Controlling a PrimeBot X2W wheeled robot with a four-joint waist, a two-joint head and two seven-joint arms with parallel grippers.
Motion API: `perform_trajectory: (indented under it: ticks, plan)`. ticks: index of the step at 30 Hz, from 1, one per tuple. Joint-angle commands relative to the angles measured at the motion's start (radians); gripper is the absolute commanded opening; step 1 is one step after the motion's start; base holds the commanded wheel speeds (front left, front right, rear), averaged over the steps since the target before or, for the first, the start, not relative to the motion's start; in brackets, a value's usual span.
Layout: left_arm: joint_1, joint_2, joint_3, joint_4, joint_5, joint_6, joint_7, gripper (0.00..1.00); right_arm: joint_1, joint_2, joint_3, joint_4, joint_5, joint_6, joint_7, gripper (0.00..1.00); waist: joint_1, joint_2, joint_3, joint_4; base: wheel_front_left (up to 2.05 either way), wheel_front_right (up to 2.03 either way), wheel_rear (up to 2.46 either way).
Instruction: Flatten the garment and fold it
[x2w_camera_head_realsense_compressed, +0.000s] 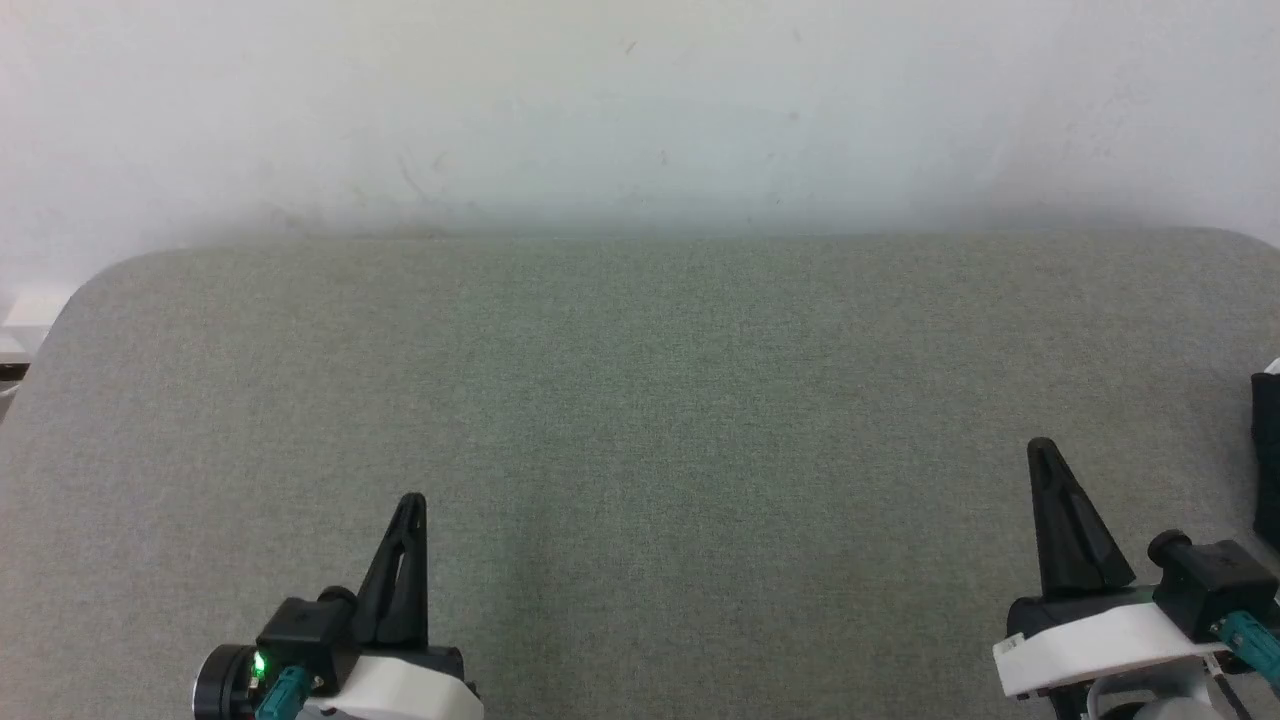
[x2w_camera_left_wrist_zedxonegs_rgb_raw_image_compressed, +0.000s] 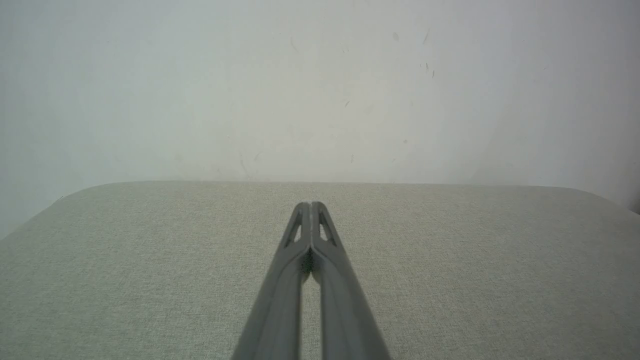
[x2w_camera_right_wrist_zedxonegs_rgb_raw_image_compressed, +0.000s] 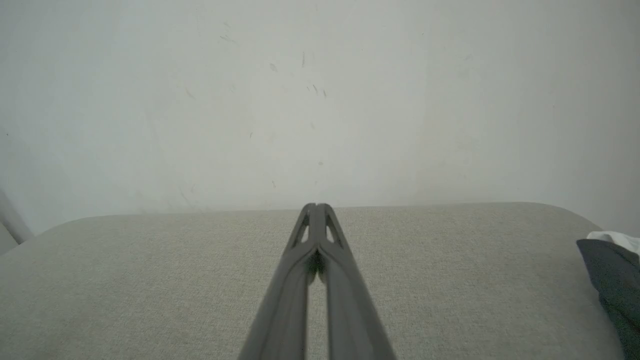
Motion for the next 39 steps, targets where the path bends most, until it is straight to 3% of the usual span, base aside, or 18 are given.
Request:
perform_trajectory:
  ticks: [1,39]
  plan:
    - [-0.002,0.0,0.001,-0.002,0.003,0.001,0.006,0.0,-0.001,0.0,0.001,-0.002,-0.004,0.0,0.006,0.0,0.0,0.0,0.0,0.0,0.0,0.0,0.0]
    - [-0.023,-0.001,0.015,-0.021,0.033,0.011,0.082,0.0,-0.011,0.002,0.009,-0.024,-0.058,-0.001,0.082,0.0,0.0,0.0,-0.005,-0.008,0.0,0.0,0.0]
